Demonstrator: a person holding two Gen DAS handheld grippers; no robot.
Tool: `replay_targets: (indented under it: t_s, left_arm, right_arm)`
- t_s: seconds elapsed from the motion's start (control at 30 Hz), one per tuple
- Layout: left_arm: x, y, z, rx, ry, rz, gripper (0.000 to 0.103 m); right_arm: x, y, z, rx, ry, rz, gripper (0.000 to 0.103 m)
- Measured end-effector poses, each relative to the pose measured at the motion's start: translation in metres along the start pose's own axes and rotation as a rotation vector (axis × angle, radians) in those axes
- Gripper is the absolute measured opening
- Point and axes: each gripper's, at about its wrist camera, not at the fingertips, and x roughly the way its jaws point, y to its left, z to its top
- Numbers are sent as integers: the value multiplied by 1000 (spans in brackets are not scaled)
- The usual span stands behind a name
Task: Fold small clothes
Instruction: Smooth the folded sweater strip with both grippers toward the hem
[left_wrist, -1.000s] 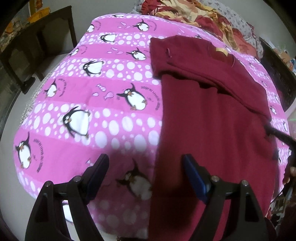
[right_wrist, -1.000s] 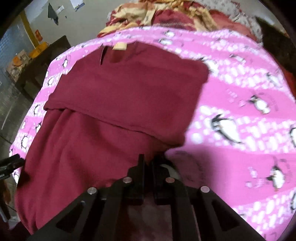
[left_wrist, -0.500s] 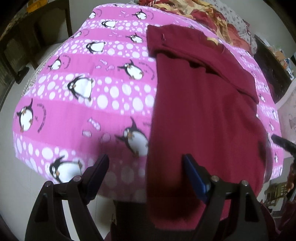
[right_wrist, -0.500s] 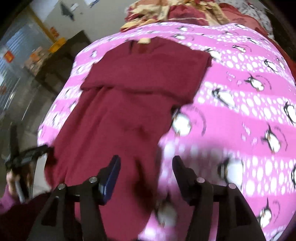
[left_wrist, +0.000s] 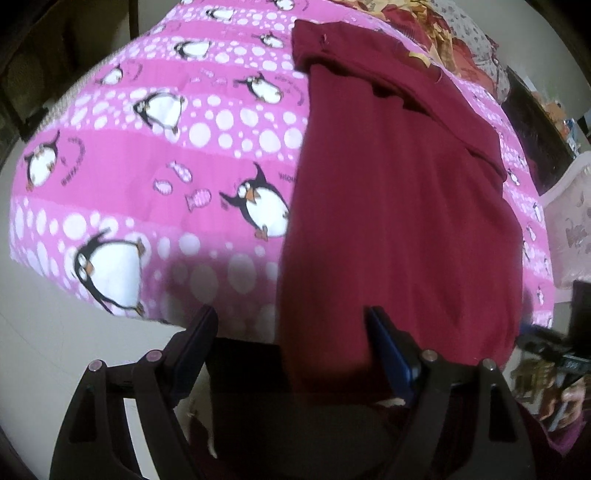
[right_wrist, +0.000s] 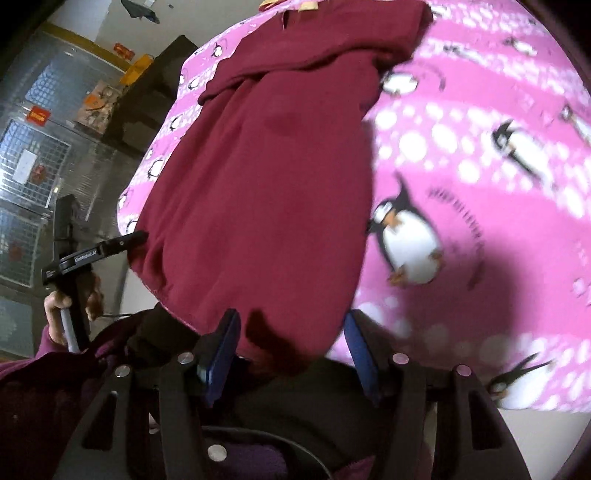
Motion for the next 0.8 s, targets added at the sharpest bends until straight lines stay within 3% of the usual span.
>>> replay_targets:
  t_s: [0.2, 0.43, 0.8]
  left_arm:
    - [3, -11, -2, 39, 7, -20, 81]
    - [10, -14, -2, 50, 34, -35, 79]
    - [9, -18, 0, 70, 39, 0, 78]
  right_arm:
    - [6, 15, 5, -35, -14, 37, 65]
    - [-1, 23, 4, -62, -17, 21, 64]
    - [4, 29, 12, -81, -15, 26, 64]
